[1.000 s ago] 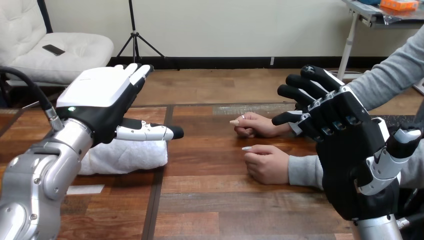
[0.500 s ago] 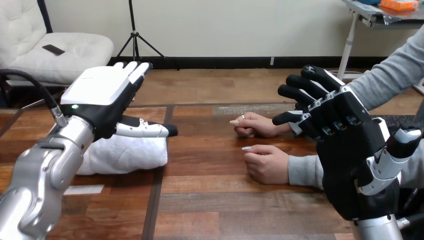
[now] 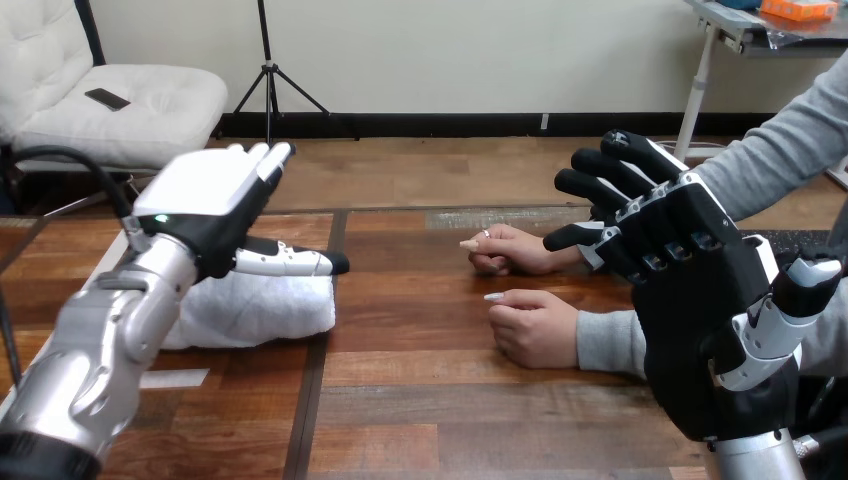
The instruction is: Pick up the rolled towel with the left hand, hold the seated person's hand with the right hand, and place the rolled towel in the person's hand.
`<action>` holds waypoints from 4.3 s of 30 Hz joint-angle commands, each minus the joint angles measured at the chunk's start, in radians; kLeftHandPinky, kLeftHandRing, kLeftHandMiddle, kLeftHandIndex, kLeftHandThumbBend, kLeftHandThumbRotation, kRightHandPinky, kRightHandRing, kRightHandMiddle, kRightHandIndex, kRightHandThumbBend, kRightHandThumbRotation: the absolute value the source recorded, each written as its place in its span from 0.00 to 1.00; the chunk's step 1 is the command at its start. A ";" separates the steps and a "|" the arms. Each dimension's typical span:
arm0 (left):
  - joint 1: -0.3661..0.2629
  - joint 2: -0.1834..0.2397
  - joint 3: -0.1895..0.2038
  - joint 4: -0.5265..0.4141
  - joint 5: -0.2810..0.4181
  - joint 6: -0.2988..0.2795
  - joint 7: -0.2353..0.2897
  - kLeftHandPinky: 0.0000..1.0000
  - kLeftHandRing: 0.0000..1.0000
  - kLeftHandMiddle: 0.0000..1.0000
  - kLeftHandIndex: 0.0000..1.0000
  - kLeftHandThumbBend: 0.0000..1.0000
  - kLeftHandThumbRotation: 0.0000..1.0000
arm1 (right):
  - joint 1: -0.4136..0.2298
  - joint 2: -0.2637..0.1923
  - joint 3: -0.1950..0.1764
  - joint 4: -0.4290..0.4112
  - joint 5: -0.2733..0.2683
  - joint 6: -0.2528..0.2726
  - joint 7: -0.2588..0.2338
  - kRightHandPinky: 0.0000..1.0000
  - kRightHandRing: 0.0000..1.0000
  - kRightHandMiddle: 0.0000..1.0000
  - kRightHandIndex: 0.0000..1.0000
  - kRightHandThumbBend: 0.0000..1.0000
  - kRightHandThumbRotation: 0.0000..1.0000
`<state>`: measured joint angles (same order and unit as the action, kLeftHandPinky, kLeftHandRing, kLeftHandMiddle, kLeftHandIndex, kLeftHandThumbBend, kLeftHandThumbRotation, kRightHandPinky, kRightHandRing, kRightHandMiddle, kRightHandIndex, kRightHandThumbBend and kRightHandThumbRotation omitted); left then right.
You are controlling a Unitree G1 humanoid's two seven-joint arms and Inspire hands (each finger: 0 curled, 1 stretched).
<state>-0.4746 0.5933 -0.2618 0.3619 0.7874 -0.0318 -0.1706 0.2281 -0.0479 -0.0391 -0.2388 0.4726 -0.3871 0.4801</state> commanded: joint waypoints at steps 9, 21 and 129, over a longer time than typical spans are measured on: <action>-0.205 -0.055 -0.057 0.242 0.003 -0.067 0.080 0.95 1.00 1.00 1.00 0.92 0.83 | -0.035 -0.009 -0.006 -0.031 0.007 0.000 -0.001 0.57 0.78 0.78 0.78 0.92 1.00; -0.373 -0.109 -0.118 0.550 -0.010 -0.114 0.064 0.94 1.00 1.00 0.99 1.00 0.78 | -0.035 -0.009 -0.011 -0.028 0.014 -0.005 0.005 0.58 0.78 0.78 0.77 0.91 1.00; -0.566 -0.160 -0.425 0.945 0.135 -0.046 0.024 0.48 0.63 0.71 0.79 1.00 0.42 | -0.030 -0.012 -0.022 -0.056 0.025 0.001 0.009 0.58 0.77 0.78 0.78 0.94 1.00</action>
<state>-0.9982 0.4224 -0.6661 1.3069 0.9105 -0.0695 -0.1864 0.2328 -0.0486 -0.0544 -0.2389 0.4772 -0.3871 0.4902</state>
